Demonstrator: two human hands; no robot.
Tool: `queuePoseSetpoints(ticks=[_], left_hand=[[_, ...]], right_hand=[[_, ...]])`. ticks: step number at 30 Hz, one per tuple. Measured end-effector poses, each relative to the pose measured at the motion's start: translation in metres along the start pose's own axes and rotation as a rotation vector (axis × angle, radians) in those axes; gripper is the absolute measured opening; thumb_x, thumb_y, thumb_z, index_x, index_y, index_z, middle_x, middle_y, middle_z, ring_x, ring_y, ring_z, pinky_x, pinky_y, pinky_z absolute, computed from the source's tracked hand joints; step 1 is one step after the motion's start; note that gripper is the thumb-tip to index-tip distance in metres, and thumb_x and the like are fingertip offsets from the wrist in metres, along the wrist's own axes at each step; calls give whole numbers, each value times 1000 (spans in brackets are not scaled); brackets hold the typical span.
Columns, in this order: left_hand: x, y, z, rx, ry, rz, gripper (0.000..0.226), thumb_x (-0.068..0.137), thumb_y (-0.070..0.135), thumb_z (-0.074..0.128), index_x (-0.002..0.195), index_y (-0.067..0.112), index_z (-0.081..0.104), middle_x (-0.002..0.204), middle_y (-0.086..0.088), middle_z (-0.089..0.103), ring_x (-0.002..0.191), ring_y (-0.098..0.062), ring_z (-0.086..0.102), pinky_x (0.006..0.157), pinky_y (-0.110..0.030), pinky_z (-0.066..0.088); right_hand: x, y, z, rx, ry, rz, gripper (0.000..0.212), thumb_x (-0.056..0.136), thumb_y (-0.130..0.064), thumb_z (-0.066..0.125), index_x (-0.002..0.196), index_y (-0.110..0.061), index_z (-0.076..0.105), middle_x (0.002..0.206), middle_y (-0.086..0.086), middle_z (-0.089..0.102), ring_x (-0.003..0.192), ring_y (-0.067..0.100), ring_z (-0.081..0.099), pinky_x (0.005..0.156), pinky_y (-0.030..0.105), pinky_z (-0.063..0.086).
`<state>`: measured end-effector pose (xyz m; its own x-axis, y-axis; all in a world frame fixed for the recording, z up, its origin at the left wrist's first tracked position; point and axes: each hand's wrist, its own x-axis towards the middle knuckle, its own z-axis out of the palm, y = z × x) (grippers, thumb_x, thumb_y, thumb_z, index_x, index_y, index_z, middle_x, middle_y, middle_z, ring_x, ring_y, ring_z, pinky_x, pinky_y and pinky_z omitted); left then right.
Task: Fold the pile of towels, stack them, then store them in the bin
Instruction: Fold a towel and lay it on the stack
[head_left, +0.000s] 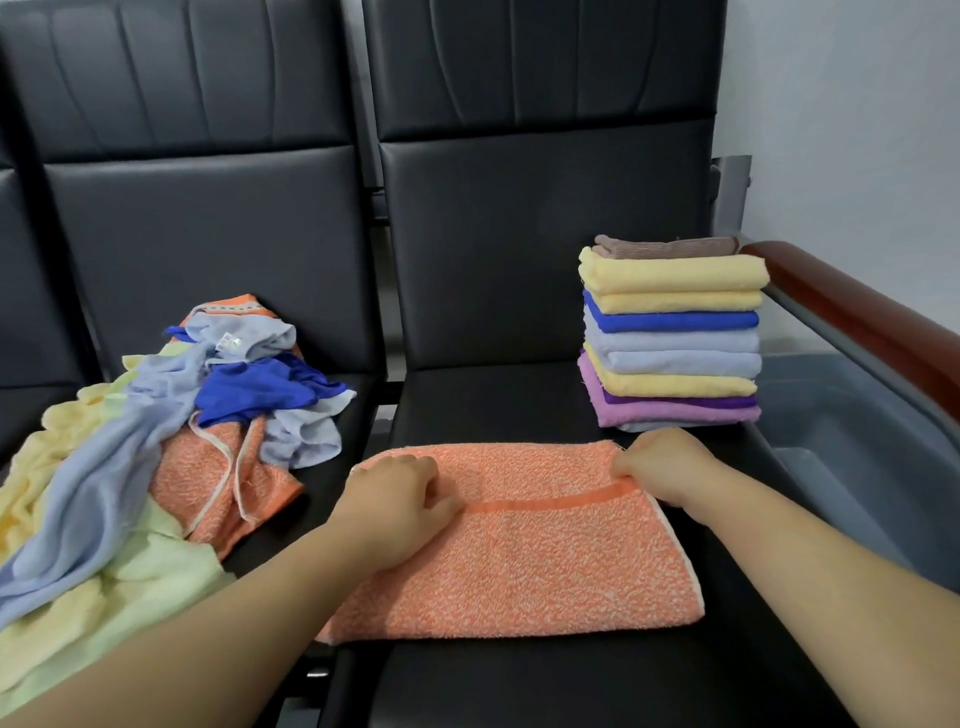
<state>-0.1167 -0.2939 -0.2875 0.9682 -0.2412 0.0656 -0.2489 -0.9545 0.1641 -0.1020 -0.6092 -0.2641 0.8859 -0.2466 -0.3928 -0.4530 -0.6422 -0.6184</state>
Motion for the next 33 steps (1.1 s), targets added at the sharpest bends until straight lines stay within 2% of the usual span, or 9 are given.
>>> queuePoseSetpoints(ticks=[3, 6, 8, 11, 15, 20, 23, 28, 33], left_hand=[[-1, 6, 7, 4, -53, 112, 41, 89, 72, 46, 82, 32, 46, 86, 14, 53, 84, -10, 51, 79, -34, 44], [1, 5, 7, -32, -49, 142, 38, 91, 68, 52, 84, 31, 47, 87, 14, 53, 83, -9, 50, 73, -29, 39], [3, 4, 6, -60, -56, 154, 36, 91, 66, 55, 83, 31, 47, 85, 14, 54, 81, -8, 50, 70, -27, 39], [3, 3, 6, -63, -59, 164, 36, 90, 65, 57, 84, 31, 46, 85, 13, 54, 81, -7, 51, 72, -29, 42], [3, 5, 2, -81, -67, 150, 36, 89, 63, 60, 86, 31, 47, 83, 13, 55, 78, -8, 52, 69, -28, 43], [4, 1, -11, -50, -194, 117, 38, 85, 64, 65, 83, 29, 50, 82, 10, 59, 76, -8, 55, 65, -28, 43], [4, -10, -26, -54, -355, 43, 31, 84, 58, 69, 78, 29, 58, 81, 10, 61, 74, -7, 57, 65, -28, 45], [-5, -47, -43, -267, -491, -126, 18, 78, 37, 75, 71, 24, 65, 69, 12, 63, 70, -8, 61, 64, -25, 49], [-10, -76, -48, -695, -451, -394, 8, 78, 21, 74, 73, 18, 69, 67, 3, 59, 66, -12, 57, 61, -26, 49]], right_hand=[[5, 1, 2, 264, -54, 5, 20, 90, -14, 66, 76, -16, 52, 69, 6, 55, 64, 21, 51, 66, 37, 43], [8, 2, 4, 393, -53, -10, 13, 91, -5, 67, 88, -15, 58, 89, 12, 66, 80, 29, 63, 78, 45, 54], [10, 4, 4, 495, -9, -2, 25, 92, -1, 69, 106, -20, 60, 102, 14, 69, 93, 30, 72, 89, 51, 60], [10, 9, 3, 542, 129, -28, 41, 87, 0, 71, 119, -21, 57, 114, 7, 67, 99, 27, 68, 88, 50, 60], [-7, 6, -2, 148, 294, -218, 37, 87, -22, 79, 113, -28, 53, 113, -8, 58, 102, 14, 57, 81, 35, 47], [-33, -6, 6, -376, -178, -427, 25, 85, -30, 74, 102, -41, 59, 108, -14, 62, 93, 5, 63, 80, 27, 56], [-39, -10, 3, -592, -256, -392, 24, 80, -42, 75, 93, -31, 59, 98, -11, 60, 83, 9, 58, 72, 29, 48], [-37, -4, -7, -490, -286, -253, 20, 71, -30, 74, 74, -21, 56, 77, -3, 57, 69, 13, 52, 63, 32, 41], [-36, -5, -11, -43, -142, -208, 15, 76, -18, 72, 73, -19, 58, 72, 0, 58, 70, 17, 55, 70, 36, 45]])
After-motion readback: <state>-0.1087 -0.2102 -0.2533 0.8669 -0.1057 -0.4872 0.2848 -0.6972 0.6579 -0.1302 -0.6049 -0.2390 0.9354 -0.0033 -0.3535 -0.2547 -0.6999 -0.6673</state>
